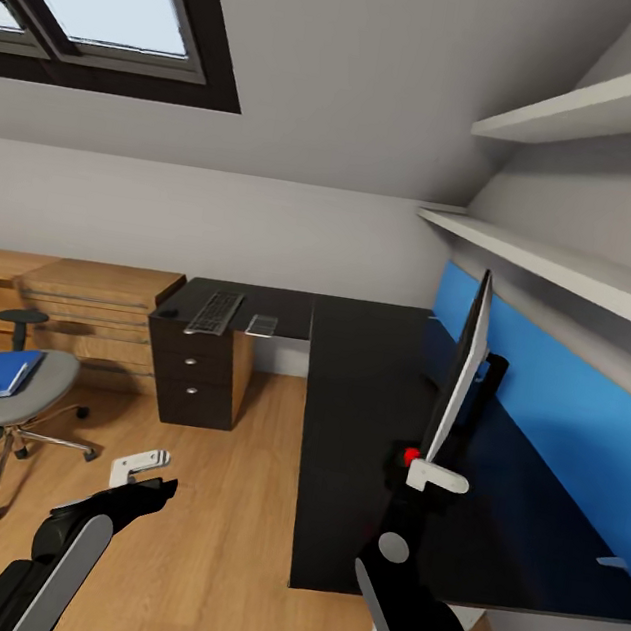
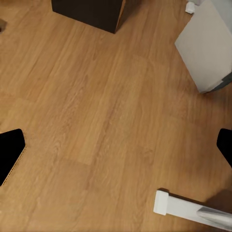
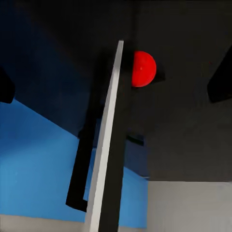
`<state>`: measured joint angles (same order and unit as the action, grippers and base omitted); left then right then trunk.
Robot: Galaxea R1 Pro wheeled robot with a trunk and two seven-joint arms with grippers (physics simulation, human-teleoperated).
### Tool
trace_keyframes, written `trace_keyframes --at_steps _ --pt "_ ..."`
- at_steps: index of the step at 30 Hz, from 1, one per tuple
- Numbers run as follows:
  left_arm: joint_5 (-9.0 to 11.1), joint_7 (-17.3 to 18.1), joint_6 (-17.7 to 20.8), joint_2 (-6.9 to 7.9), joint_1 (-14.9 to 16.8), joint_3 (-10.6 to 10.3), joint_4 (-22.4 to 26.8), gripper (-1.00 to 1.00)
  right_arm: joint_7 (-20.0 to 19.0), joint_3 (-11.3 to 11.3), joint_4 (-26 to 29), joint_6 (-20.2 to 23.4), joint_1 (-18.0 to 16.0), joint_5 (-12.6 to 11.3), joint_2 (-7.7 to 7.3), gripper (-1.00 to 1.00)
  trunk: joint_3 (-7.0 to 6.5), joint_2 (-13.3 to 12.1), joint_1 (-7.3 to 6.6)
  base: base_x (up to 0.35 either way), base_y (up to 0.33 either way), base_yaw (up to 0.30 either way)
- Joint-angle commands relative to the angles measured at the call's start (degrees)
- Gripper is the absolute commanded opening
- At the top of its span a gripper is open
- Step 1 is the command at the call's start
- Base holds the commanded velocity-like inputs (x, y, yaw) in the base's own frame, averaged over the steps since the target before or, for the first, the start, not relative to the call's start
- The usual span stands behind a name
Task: In the bedroom, organize the workspace by keeping the computer under the desk, ensuring the monitor is on the desk, placing the keyboard on the desk next to the monitor, placing the mouse on the desk next to the keyboard, moving the folder from the swivel chair onto the desk next to the mouse, stacking the notebook on top of the folder with the pen on top of the notebook, and positioning the swivel chair next to the desk.
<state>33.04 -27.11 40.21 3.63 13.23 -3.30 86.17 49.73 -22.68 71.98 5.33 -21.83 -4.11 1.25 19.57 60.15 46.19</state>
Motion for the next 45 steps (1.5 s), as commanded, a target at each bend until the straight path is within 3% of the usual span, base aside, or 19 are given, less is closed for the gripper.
trace_keyframes --at_steps 1,30,36,39,43,45 --pt "0.6 -0.58 0.05 0.07 0.04 -0.12 0.05 1.0 0.36 -0.13 0.09 0.56 -0.06 -0.11 -0.02 1.0 0.07 0.05 0.01 -0.002 0.266 0.0" --pt "0.77 -1.02 0.13 0.06 0.05 -0.17 0.05 1.0 0.35 0.04 -0.09 -0.01 -0.06 -0.02 -0.16 1.0 0.07 0.05 0.01 0.087 0.023 0.0" --pt "0.72 -0.94 0.13 0.06 0.04 -0.18 0.05 1.0 0.27 0.29 -0.18 -0.12 -0.06 -0.37 -1.35 1.0 0.07 0.05 0.01 0.0 0.0 0.0" --pt "0.71 -0.93 0.13 0.06 0.04 -0.2 0.04 1.0 -2.18 2.14 -0.49 -0.07 -0.1 -0.49 -2.31 1.0 0.07 0.05 0.01 0.0 0.0 0.0" --pt "0.71 -0.88 0.13 0.06 0.04 -0.21 0.05 1.0 -8.62 5.94 -1.3 0.18 -0.13 -0.5 -2.95 1.0 0.07 0.05 0.01 0.0 0.0 0.0" --pt "0.71 -0.81 0.09 0.06 0.04 -0.21 0.05 1.0 -13.48 10.5 -1.56 0.39 -0.14 -0.48 -3.11 1.0 0.07 0.05 0.01 0.0 0.0 0.0"
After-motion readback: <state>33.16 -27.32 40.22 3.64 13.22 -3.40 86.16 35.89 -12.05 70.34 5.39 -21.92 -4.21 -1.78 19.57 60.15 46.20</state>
